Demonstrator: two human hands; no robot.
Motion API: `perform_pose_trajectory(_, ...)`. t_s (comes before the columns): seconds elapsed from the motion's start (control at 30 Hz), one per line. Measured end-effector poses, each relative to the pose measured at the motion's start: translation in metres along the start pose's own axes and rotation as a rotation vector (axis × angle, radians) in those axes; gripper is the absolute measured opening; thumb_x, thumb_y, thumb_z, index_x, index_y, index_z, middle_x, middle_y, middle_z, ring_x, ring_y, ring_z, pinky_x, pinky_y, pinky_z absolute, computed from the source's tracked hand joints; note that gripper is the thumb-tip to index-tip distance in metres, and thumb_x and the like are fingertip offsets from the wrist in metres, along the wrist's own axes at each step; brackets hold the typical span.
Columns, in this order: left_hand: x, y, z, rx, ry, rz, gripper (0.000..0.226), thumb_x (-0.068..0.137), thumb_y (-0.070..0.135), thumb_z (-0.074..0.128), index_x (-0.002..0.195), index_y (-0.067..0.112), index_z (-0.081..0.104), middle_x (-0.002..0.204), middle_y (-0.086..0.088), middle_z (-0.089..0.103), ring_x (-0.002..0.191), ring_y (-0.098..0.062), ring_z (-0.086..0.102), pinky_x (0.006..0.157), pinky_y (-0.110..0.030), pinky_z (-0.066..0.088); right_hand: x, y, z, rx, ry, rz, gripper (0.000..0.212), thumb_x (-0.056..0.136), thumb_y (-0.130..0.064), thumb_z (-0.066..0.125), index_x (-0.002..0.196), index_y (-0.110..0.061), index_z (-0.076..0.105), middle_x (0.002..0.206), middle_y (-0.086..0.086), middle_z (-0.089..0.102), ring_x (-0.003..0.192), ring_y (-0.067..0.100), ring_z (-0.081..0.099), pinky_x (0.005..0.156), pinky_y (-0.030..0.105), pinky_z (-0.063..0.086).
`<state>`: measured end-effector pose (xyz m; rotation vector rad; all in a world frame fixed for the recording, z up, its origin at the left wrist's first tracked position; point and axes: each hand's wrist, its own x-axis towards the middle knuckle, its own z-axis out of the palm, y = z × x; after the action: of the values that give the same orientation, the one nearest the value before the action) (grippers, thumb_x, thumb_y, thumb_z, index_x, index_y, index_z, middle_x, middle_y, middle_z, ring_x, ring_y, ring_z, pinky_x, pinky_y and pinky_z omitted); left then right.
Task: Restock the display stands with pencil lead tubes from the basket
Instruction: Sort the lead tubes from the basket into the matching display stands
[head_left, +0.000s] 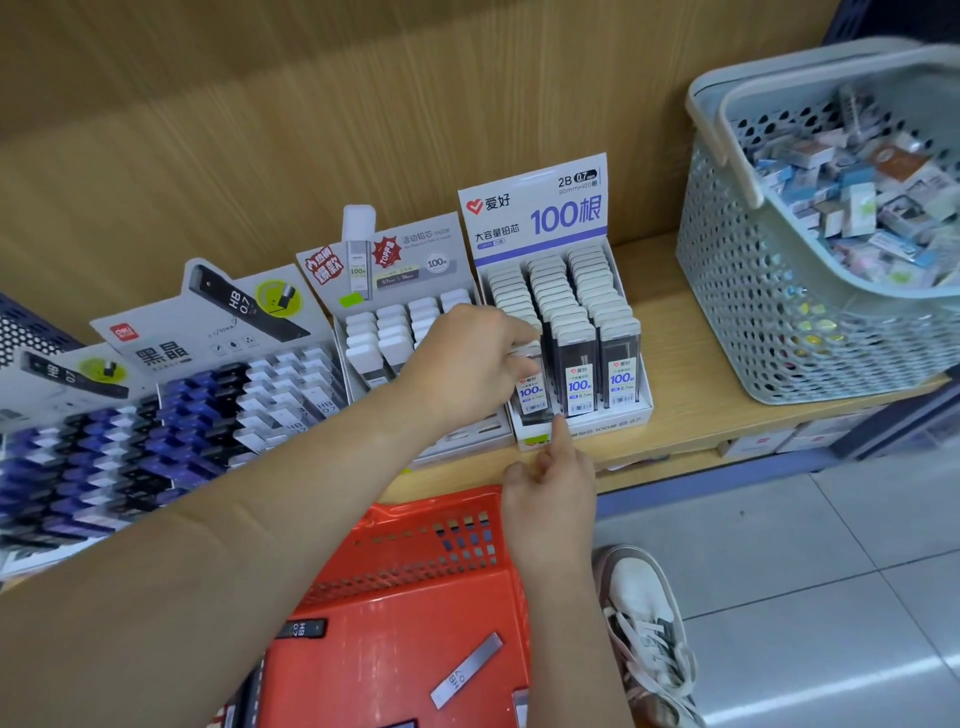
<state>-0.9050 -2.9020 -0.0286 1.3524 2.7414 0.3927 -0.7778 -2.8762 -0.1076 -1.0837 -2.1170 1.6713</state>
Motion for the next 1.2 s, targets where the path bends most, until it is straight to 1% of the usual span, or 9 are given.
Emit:
perform_pose_trajectory(0.13,0.004,0.001,-0.002,-0.032,-0.020,-0.015,0.025,0.085,0.030,0.069,0.108,0.021,0.066,0.095,-0.004,0.070,0.093,-0.021,0.061,0.078,-0.033,0.047,0.000,0.000,-0.001,0.011,-0.005,0.006,0.067,0.093,-0.005,0.051,0.155,-0.013,0.026,0.125,0.014,0.049,0.089,0.008,0.038,0.074,0.011,0.023)
perform_pose_trajectory(0.27,0.003,-0.004,0.001,-0.071,0.065,-0.066,0.033,0.080,0.029,0.076,0.106,0.019,0.059,0.091,-0.004,0.068,0.084,-0.023,0.061,0.075,-0.034,0.049,-0.001,-0.002,-0.002,0.008,0.008,0.010,0.067,0.094,-0.005,0.052,0.155,-0.013,0.026,0.123,0.012,0.048,0.080,0.005,0.036,0.070,0.009,0.022)
perform_pose_trajectory(0.4,-0.001,-0.004,0.010,-0.143,0.204,-0.030,0.030,0.081,0.016,0.074,0.110,0.013,0.068,0.100,-0.004,0.064,0.083,-0.020,0.059,0.080,-0.030,0.048,0.000,-0.002,-0.001,0.012,0.036,0.004,0.067,0.093,-0.004,0.052,0.154,-0.014,0.029,0.118,0.011,0.049,0.080,0.005,0.042,0.071,0.010,0.023)
perform_pose_trajectory(0.63,0.003,0.000,0.014,-0.071,0.172,-0.043,0.034,0.087,0.014,0.065,0.121,0.021,0.063,0.107,-0.001,0.059,0.090,-0.021,0.059,0.081,-0.027,0.044,0.002,0.004,0.001,0.010,0.048,-0.004,0.065,0.093,-0.005,0.052,0.154,-0.015,0.031,0.110,0.006,0.047,0.093,0.013,0.042,0.076,0.011,0.024)
perform_pose_trajectory(0.8,0.005,0.001,0.007,-0.001,0.130,-0.033,0.041,0.089,0.023,0.064,0.129,0.022,0.057,0.114,-0.004,0.056,0.104,-0.026,0.057,0.085,-0.032,0.044,0.009,0.003,-0.001,0.035,0.065,-0.007,0.064,0.091,-0.005,0.053,0.151,-0.016,0.035,0.107,0.005,0.054,0.108,0.022,0.054,0.092,0.025,0.036)
perform_pose_trajectory(0.9,0.002,0.007,-0.007,0.038,0.152,-0.022,0.041,0.087,0.029,0.066,0.125,0.017,0.056,0.119,-0.007,0.052,0.107,-0.029,0.056,0.085,-0.035,0.043,0.008,-0.006,-0.008,0.060,0.072,-0.043,0.054,0.088,-0.007,0.052,0.139,-0.022,0.049,0.094,-0.002,0.064,0.096,0.026,0.063,0.091,0.038,0.048)
perform_pose_trajectory(0.97,-0.013,0.005,-0.018,0.012,0.231,-0.024,0.035,0.087,0.032,0.065,0.119,0.017,0.059,0.115,-0.007,0.054,0.103,-0.028,0.057,0.084,-0.036,0.045,0.009,-0.012,-0.012,0.044,-0.004,-0.095,0.035,0.081,-0.014,0.053,0.112,-0.027,0.061,0.081,-0.002,0.068,0.081,0.028,0.067,0.081,0.046,0.054)
perform_pose_trajectory(1.07,-0.065,-0.013,-0.024,-0.098,0.331,-0.051,0.022,0.086,0.034,0.065,0.101,0.019,0.066,0.094,-0.002,0.060,0.083,-0.019,0.055,0.077,-0.032,0.045,0.009,-0.021,-0.011,-0.058,-0.236,-0.170,0.017,0.075,-0.015,0.056,0.079,-0.029,0.064,0.064,-0.002,0.067,0.067,0.029,0.067,0.066,0.039,0.054)
perform_pose_trajectory(1.2,-0.163,-0.056,0.006,-0.183,0.187,-0.214,0.012,0.083,0.030,0.069,0.088,0.019,0.068,0.079,0.002,0.062,0.071,-0.012,0.050,0.070,-0.028,0.041,-0.010,-0.028,0.018,-0.388,-0.609,-0.306,0.012,0.082,-0.011,0.067,0.082,-0.023,0.067,0.074,0.009,0.069,0.071,0.030,0.065,0.065,0.031,0.048)
